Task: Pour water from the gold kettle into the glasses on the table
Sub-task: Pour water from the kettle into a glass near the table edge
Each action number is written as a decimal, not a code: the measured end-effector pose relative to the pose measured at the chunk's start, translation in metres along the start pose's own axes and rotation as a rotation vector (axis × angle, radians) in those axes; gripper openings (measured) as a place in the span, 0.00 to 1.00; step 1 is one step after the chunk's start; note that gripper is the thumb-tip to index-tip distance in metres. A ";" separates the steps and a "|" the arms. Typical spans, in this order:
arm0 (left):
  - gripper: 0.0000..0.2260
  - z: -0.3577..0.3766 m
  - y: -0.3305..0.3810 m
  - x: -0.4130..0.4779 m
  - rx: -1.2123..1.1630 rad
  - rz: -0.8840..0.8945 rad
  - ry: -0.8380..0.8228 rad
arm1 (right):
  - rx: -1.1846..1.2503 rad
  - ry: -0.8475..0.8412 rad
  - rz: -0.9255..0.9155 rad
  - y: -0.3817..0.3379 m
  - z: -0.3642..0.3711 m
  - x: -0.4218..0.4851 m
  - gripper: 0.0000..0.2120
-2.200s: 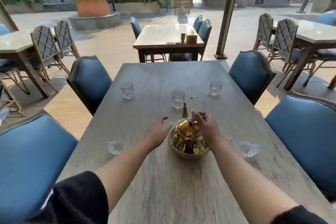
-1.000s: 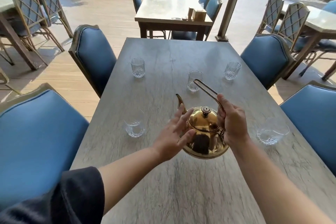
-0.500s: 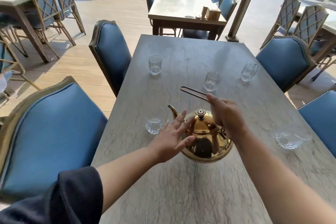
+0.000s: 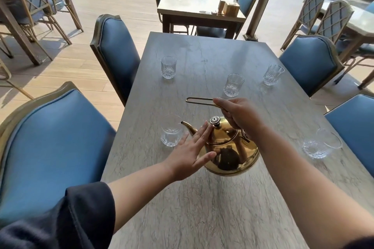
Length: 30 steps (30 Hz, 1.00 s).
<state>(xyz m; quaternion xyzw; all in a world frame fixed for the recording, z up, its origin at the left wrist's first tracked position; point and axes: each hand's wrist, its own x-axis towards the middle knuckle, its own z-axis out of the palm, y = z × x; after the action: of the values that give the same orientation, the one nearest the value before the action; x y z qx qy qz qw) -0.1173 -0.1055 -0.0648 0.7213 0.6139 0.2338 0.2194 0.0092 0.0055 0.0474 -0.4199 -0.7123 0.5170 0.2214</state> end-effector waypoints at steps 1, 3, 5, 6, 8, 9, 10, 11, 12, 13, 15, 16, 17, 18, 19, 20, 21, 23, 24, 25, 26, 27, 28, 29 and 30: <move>0.29 0.000 0.001 0.000 -0.007 -0.003 -0.001 | 0.000 -0.003 0.006 -0.001 0.000 0.001 0.24; 0.29 -0.001 0.002 0.000 -0.030 -0.007 0.002 | 0.011 -0.008 0.022 -0.004 0.001 0.002 0.24; 0.29 -0.001 0.002 0.000 -0.064 -0.014 0.010 | 0.010 -0.014 0.026 -0.005 0.002 0.003 0.24; 0.29 0.000 0.003 0.000 -0.082 -0.020 0.016 | 0.006 -0.018 0.023 -0.006 0.003 0.003 0.24; 0.30 0.003 0.003 -0.001 -0.113 -0.030 0.026 | -0.003 -0.026 0.025 -0.007 0.004 0.004 0.25; 0.30 0.005 0.002 -0.001 -0.122 -0.032 0.032 | -0.007 -0.028 0.026 -0.007 0.005 0.004 0.25; 0.30 0.006 0.002 -0.001 -0.127 -0.033 0.038 | -0.011 -0.030 0.028 -0.008 0.005 0.004 0.25; 0.31 0.007 0.002 -0.002 -0.132 -0.035 0.041 | -0.016 -0.033 0.030 -0.009 0.005 0.004 0.24; 0.31 0.007 0.003 -0.002 -0.137 -0.039 0.042 | -0.020 -0.035 0.033 -0.010 0.005 0.004 0.24; 0.30 0.008 0.003 -0.002 -0.144 -0.046 0.040 | -0.027 -0.037 0.035 -0.010 0.005 0.004 0.24; 0.30 0.008 0.005 -0.002 -0.155 -0.065 0.035 | -0.046 -0.043 0.035 -0.011 0.005 0.005 0.23; 0.30 0.008 0.006 -0.002 -0.160 -0.071 0.034 | -0.056 -0.047 0.035 -0.011 0.005 0.005 0.23; 0.30 0.008 0.006 -0.002 -0.165 -0.072 0.036 | -0.063 -0.050 0.034 -0.012 0.005 0.006 0.23; 0.29 0.008 0.007 -0.002 -0.168 -0.071 0.038 | -0.072 -0.054 0.032 -0.012 0.005 0.006 0.23; 0.29 0.008 0.008 -0.002 -0.170 -0.071 0.037 | -0.080 -0.057 0.031 -0.013 0.005 0.006 0.23; 0.29 0.008 0.008 -0.002 -0.172 -0.071 0.034 | -0.084 -0.061 0.031 -0.014 0.005 0.006 0.23; 0.29 0.008 0.009 -0.002 -0.175 -0.070 0.032 | -0.082 -0.065 0.031 -0.015 0.005 0.006 0.23; 0.29 0.008 0.010 -0.002 -0.177 -0.063 0.032 | -0.074 -0.072 0.028 -0.016 0.005 0.006 0.23; 0.29 0.009 0.010 -0.002 -0.176 -0.059 0.029 | -0.076 -0.073 0.026 -0.016 0.005 0.006 0.22; 0.29 0.009 0.010 -0.002 -0.174 -0.058 0.025 | -0.080 -0.072 0.025 -0.016 0.005 0.006 0.23; 0.29 0.009 0.010 -0.002 -0.175 -0.057 0.023 | -0.085 -0.070 0.026 -0.016 0.005 0.007 0.23; 0.29 0.009 0.011 -0.002 -0.179 -0.057 0.021 | -0.092 -0.066 0.027 -0.016 0.006 0.007 0.23; 0.28 0.008 0.012 -0.002 -0.183 -0.058 0.020 | -0.099 -0.064 0.027 -0.017 0.006 0.007 0.23; 0.28 0.008 0.012 -0.003 -0.189 -0.060 0.018 | -0.103 -0.064 0.026 -0.017 0.006 0.007 0.23; 0.28 0.008 0.013 -0.003 -0.194 -0.060 0.019 | -0.105 -0.067 0.023 -0.017 0.006 0.007 0.23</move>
<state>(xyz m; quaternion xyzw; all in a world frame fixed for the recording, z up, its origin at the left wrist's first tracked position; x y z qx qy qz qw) -0.1029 -0.1102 -0.0635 0.6759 0.6117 0.2920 0.2892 -0.0055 0.0056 0.0602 -0.4218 -0.7404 0.4953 0.1692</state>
